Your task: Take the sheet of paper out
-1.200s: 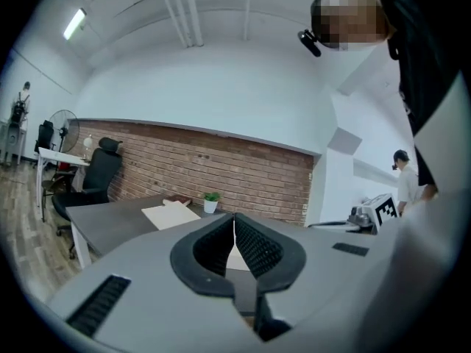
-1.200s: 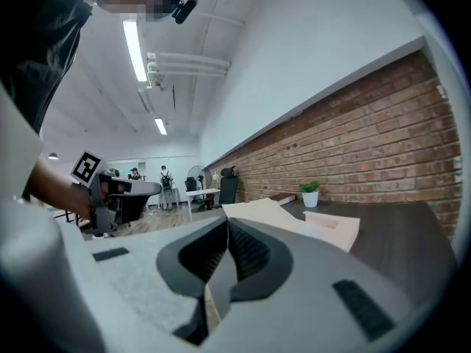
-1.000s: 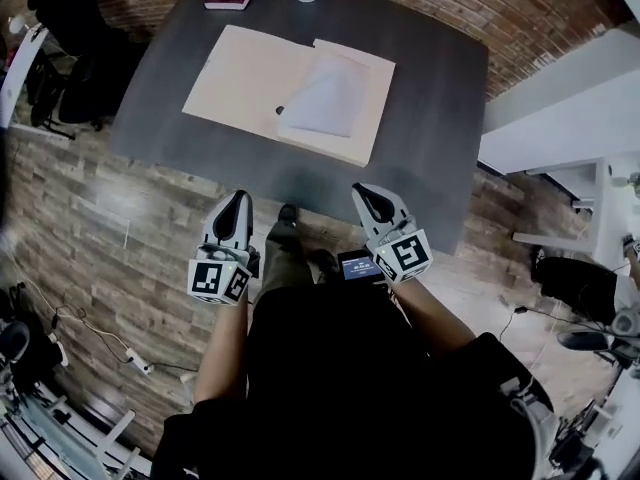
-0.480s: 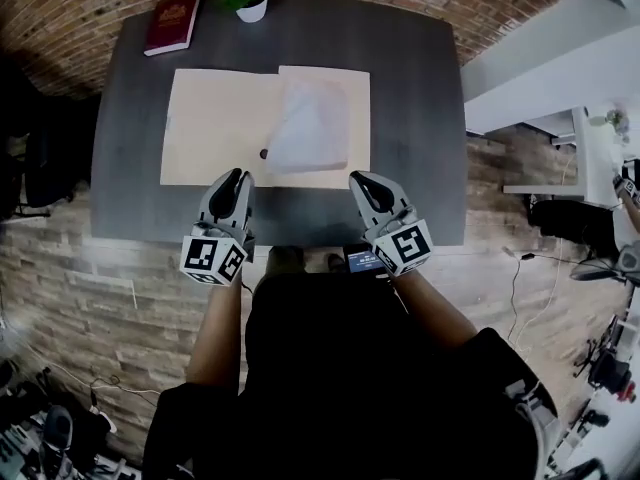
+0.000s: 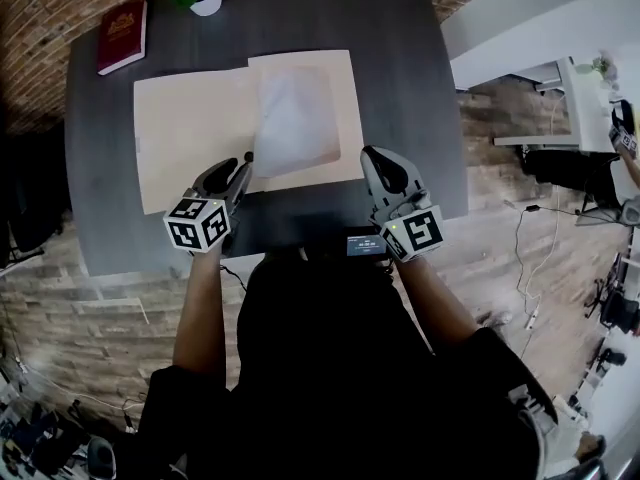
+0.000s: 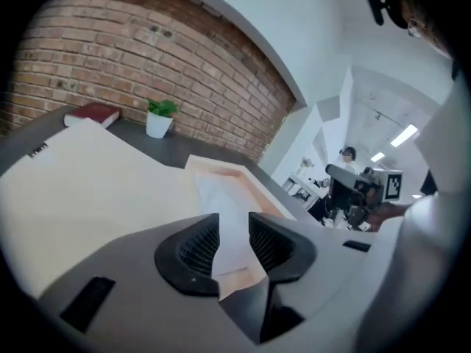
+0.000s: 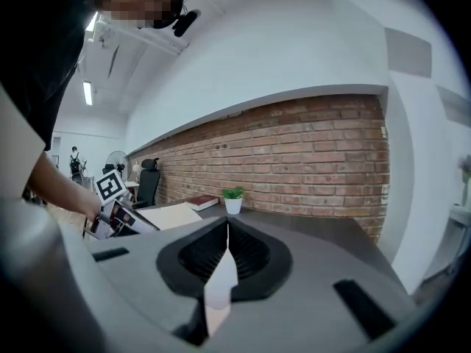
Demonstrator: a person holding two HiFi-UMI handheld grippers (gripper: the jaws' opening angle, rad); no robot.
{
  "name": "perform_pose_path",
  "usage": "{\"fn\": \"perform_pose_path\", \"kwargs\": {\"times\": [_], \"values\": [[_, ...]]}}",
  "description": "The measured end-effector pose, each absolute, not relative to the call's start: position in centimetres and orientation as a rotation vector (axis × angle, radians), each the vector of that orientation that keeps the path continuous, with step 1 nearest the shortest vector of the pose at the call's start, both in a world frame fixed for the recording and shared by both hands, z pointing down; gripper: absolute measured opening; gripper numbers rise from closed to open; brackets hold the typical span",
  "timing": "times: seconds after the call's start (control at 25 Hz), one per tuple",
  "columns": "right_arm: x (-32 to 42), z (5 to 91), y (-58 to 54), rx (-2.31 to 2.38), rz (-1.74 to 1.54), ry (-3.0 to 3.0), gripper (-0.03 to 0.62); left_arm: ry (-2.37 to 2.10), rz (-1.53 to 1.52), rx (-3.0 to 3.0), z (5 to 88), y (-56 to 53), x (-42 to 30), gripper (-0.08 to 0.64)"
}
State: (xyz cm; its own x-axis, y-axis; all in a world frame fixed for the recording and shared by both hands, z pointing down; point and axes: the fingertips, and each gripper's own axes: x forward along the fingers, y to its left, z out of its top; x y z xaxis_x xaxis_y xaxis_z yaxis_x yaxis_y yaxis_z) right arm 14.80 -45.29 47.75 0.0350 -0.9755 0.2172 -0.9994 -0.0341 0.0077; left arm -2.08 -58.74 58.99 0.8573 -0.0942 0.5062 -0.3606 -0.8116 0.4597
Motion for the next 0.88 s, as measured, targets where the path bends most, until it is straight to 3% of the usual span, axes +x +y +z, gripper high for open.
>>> {"fn": "perform_pose_path", "kwargs": {"times": [0.36, 0.88], "values": [[17.8, 51.2, -46.9, 2.135, 0.328, -2.087, 0.006, -0.184, 1.022, 2.423, 65.7, -57.4, 0.8, 0.146], [21.6, 53.5, -49.8, 2.163, 0.401, -2.062, 0.008, -0.138, 1.166, 2.238, 69.6, -57.6, 1.6, 0.144]]}}
